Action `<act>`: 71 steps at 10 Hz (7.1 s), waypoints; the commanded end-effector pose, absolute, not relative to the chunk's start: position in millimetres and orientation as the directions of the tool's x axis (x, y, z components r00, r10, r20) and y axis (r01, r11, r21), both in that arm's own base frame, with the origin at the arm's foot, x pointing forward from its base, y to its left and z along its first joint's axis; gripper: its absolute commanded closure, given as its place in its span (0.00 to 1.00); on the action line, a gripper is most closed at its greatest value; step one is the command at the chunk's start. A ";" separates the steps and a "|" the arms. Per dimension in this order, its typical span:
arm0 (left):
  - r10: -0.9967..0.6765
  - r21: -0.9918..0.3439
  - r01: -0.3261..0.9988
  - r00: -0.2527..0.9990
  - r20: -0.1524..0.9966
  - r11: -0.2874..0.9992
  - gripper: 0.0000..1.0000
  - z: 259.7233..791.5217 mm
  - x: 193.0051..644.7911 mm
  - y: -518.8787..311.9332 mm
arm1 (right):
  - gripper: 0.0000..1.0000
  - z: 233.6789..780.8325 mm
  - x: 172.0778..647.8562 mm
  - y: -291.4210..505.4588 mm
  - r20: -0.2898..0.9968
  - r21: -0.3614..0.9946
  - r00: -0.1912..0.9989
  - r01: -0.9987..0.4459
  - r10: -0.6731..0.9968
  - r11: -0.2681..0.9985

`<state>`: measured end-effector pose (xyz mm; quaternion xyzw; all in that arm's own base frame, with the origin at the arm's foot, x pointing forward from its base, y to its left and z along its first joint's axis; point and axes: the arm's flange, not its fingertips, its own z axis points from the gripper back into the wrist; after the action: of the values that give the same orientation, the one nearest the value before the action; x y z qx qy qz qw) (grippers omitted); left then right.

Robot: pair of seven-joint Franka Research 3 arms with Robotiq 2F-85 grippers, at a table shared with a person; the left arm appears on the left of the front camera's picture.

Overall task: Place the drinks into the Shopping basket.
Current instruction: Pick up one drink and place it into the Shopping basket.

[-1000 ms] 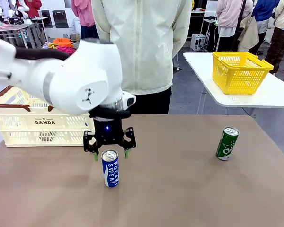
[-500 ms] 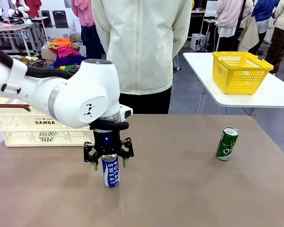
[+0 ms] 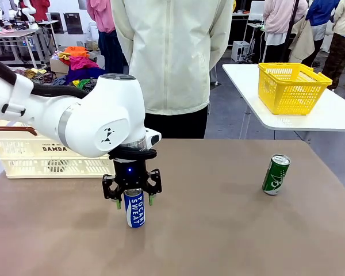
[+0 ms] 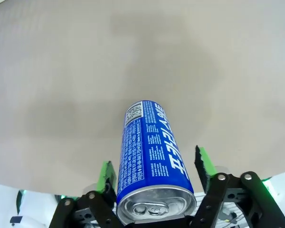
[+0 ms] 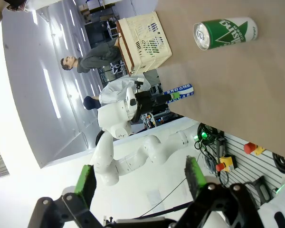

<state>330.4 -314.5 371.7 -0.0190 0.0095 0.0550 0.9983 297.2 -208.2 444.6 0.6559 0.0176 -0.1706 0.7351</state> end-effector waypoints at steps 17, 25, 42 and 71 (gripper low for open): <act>-0.051 -0.217 0.124 0.949 0.312 0.968 1.00 650.9 338.8 -246.3 | 0.00 448.5 294.3 -208.9 -0.267 0.953 0.938 0.291 -0.221 0.084; 0.083 -0.248 -0.018 0.963 0.256 0.969 1.00 666.5 474.6 -142.6 | 0.00 448.5 294.3 -208.9 -0.267 0.953 0.938 0.291 -0.221 0.084; -0.161 -0.016 0.164 0.981 0.111 0.986 0.00 451.8 579.4 -71.5 | 0.00 448.5 294.3 -208.9 -0.267 0.953 0.938 0.291 -0.221 0.084; 0.168 -0.938 0.199 0.953 0.253 0.283 0.00 555.6 304.9 5.7 | 0.00 448.5 294.3 -208.9 -0.267 0.953 0.938 0.291 -0.221 0.084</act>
<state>305.7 7.6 553.9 -0.5894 -0.1532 -0.0166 0.7930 297.1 -208.2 444.5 0.6557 0.0180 -0.1710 0.7352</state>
